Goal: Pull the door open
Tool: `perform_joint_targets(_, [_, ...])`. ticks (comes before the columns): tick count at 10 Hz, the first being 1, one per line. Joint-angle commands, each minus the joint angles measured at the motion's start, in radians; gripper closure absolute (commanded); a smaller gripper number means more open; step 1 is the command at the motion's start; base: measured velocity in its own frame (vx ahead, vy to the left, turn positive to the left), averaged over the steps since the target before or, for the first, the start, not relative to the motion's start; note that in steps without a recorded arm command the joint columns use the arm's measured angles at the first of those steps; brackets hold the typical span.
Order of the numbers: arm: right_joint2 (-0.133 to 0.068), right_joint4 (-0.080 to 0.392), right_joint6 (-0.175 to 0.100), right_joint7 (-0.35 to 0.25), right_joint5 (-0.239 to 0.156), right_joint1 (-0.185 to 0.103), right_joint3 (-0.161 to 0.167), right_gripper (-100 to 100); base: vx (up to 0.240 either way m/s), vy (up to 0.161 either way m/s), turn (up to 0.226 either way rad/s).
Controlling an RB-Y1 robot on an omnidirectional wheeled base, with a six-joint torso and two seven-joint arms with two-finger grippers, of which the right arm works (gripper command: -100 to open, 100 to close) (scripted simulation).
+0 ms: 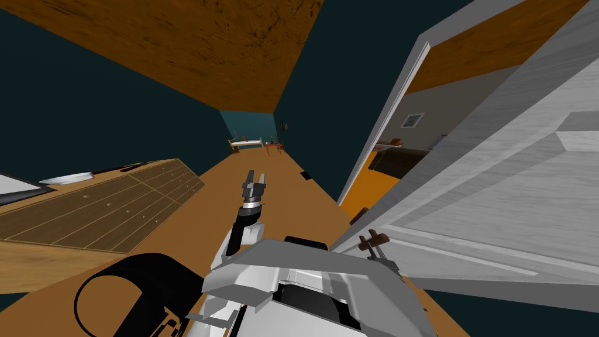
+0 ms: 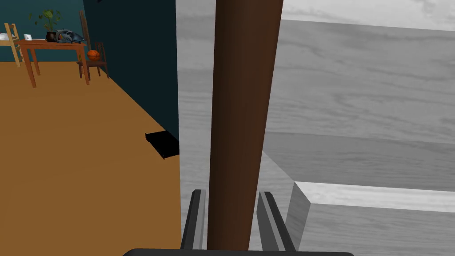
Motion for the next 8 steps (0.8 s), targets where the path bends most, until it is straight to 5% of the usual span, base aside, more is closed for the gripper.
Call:
perform_joint_targets(1, [0.000,0.000,0.000,0.000,0.000,0.000,0.000,100,-0.083,-0.022,0.029])
perform_joint_targets(8, [-0.015,0.048,-0.035,-0.037,0.019,-0.020,0.020,100,-0.179,-0.033,0.121])
